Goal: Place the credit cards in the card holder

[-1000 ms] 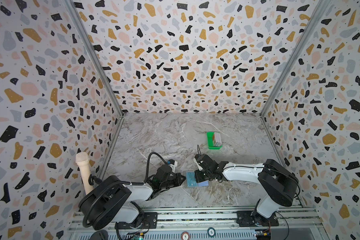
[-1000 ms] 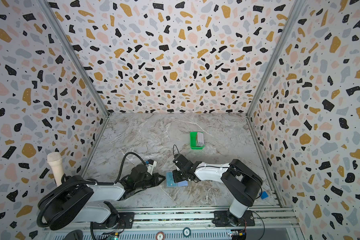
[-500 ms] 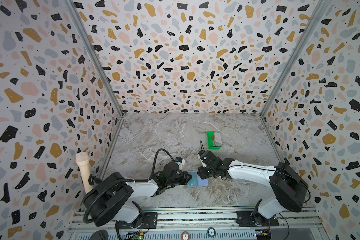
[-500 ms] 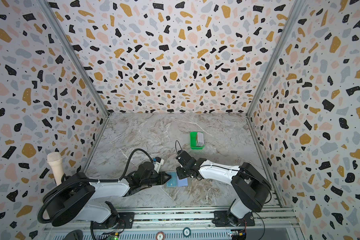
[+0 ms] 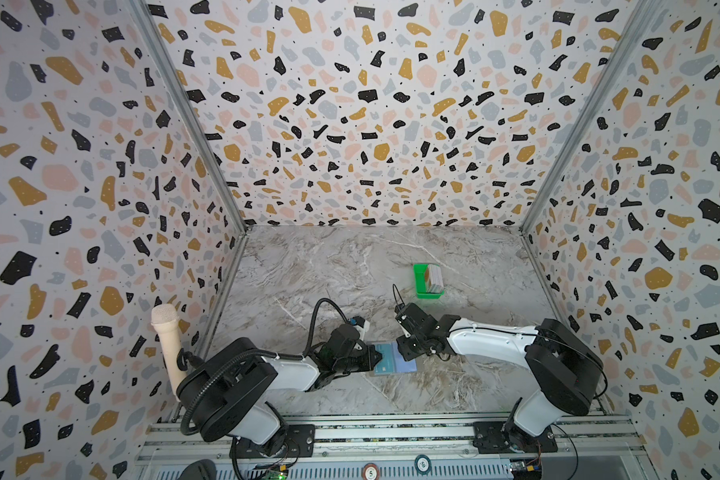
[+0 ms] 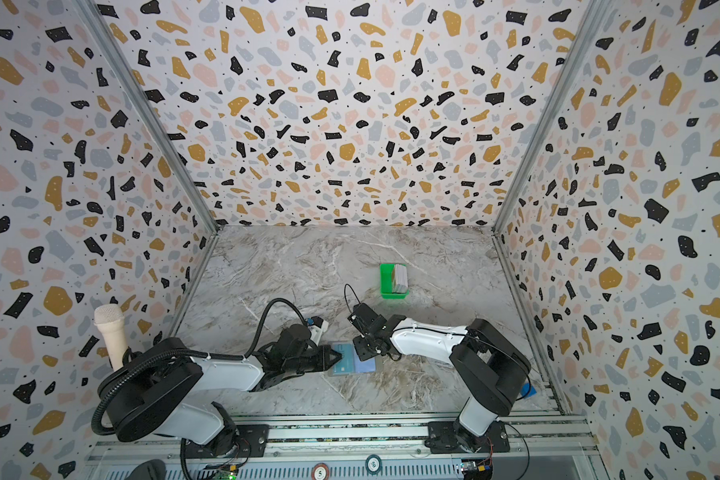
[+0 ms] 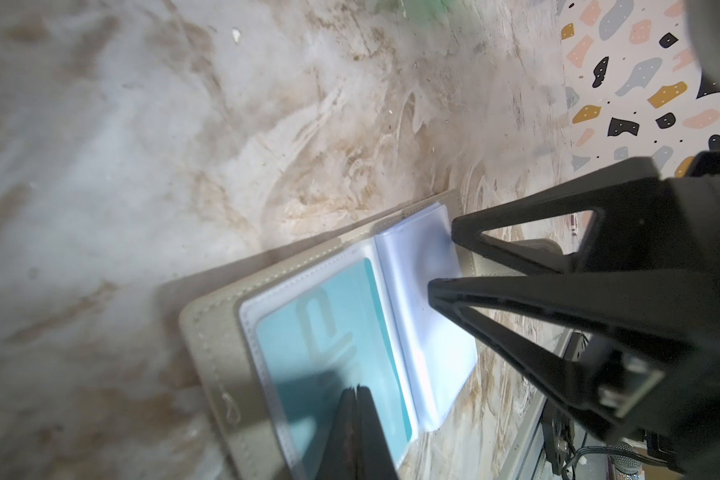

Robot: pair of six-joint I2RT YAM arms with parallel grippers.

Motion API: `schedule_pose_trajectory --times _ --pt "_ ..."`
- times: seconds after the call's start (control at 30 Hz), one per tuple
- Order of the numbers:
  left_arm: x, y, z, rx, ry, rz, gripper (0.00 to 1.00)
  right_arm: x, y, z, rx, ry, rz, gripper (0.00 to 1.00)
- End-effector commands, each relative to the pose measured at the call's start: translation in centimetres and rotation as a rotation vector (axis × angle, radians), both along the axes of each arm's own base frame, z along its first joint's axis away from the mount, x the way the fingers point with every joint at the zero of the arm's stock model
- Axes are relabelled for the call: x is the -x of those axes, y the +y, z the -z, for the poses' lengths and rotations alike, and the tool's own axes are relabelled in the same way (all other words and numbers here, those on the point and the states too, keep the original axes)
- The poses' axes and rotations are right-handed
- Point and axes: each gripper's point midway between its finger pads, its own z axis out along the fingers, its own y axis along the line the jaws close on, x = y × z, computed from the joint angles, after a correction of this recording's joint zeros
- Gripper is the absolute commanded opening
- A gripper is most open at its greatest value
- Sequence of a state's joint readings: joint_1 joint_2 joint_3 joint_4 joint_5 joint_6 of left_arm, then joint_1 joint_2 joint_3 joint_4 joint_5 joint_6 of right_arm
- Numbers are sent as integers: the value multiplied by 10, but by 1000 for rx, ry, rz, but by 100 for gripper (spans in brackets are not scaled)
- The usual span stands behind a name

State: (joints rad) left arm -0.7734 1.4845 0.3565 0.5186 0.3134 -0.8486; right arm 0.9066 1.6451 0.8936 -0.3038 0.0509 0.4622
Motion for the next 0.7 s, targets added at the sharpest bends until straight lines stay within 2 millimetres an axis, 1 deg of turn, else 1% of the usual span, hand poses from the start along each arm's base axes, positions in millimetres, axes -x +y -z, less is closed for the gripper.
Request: schedule_pose_trajectory --times 0.0,0.1,0.23,0.33,0.37,0.5,0.63,0.67 --pt "0 -3 2 -3 -10 16 0 7 -10 13 76 18 -6 46" --pt "0 -3 2 0 -9 14 0 18 -16 27 102 48 -10 42" --pt "0 -3 3 1 -8 15 0 29 -15 37 102 69 -26 25" --pt "0 -2 3 2 -5 14 0 30 -14 38 106 65 -28 13" --pt "1 -2 4 2 -3 13 0 28 -12 35 102 55 -26 9" --pt "1 -2 4 5 -2 14 0 16 -2 16 72 -3 -20 0" --pt "2 -2 4 7 0 13 0 6 11 -9 20 -57 -26 0" --pt "2 -2 4 9 0 15 0 5 12 -13 11 -63 -26 2"
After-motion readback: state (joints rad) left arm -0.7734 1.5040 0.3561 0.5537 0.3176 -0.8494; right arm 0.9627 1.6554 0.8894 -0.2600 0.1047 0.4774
